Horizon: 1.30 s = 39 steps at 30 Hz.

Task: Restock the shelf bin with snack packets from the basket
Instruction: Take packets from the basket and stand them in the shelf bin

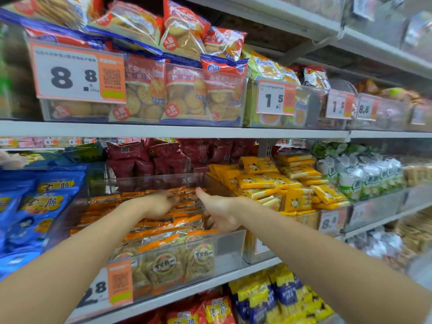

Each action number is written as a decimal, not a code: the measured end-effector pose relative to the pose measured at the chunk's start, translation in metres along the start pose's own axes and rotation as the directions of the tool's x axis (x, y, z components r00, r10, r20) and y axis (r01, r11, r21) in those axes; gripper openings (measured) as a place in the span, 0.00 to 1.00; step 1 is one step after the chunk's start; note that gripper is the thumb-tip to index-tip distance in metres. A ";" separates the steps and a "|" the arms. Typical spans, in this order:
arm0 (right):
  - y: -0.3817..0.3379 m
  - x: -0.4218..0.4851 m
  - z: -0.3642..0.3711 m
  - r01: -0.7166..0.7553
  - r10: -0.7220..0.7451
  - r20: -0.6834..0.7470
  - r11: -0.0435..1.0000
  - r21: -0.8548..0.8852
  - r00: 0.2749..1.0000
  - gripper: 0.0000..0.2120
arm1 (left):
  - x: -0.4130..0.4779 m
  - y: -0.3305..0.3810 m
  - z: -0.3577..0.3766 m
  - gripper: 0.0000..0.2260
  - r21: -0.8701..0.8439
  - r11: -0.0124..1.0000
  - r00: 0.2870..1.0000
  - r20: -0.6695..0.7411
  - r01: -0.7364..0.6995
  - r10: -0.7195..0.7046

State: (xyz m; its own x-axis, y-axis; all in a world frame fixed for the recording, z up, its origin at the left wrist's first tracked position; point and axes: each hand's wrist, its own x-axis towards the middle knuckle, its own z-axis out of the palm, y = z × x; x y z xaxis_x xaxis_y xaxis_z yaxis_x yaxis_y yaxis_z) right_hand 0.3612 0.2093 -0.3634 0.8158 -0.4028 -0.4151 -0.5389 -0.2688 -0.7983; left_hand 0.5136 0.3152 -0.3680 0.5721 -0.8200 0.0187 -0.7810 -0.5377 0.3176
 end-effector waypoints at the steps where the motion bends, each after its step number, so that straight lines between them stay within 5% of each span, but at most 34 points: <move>1: -0.001 -0.003 0.002 0.014 -0.012 -0.052 1.000 0.022 0.999 0.41 | -0.003 0.003 -0.001 0.22 -0.003 1.000 0.999 -0.042 -0.031 0.031; 4: 0.000 -0.023 0.011 0.026 -0.052 -0.251 0.994 -0.104 0.967 0.38 | -0.027 0.016 -0.006 0.19 0.015 0.999 0.990 -0.130 -0.052 0.053; 7: 0.006 -0.035 0.015 0.048 -0.132 -0.261 0.951 -0.305 0.956 0.37 | -0.050 0.023 -0.009 0.15 0.010 1.000 0.988 -0.154 -0.029 0.030; 13: 0.015 -0.052 0.025 0.202 -0.256 -0.344 0.962 -0.186 0.903 0.37 | -0.094 0.034 -0.005 0.14 -0.106 0.994 0.964 -0.263 -0.004 -0.024; 18: 0.040 -0.079 0.032 0.448 -0.515 -0.514 0.855 -0.260 0.686 0.26 | -0.122 0.052 0.008 0.10 -0.176 0.984 0.910 -0.410 -0.016 -0.059; 23: 0.091 -0.119 0.031 0.474 -0.610 -0.633 0.785 -0.399 0.477 0.11 | -0.148 0.096 0.036 0.06 -0.208 0.968 0.865 -0.502 -0.138 0.015; 32: 0.257 -0.147 0.029 0.264 -0.453 -0.654 0.890 -0.371 0.606 0.10 | -0.159 0.176 0.173 0.11 -0.286 0.939 0.979 -0.136 -0.188 0.155; 39: 0.421 -0.155 0.048 0.044 -0.179 -0.634 0.974 -0.222 0.752 0.07 | -0.162 0.217 0.328 0.12 -0.334 0.933 0.967 0.159 -0.137 0.199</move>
State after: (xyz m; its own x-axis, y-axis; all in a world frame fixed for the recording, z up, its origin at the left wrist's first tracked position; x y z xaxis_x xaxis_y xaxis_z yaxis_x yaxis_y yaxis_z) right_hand 0.0181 0.2000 -0.6561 0.5770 -0.8097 0.1071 -0.5353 -0.4739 -0.6992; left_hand 0.1694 0.2675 -0.6132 0.3578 -0.9312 -0.0699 -0.7231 -0.3237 0.6103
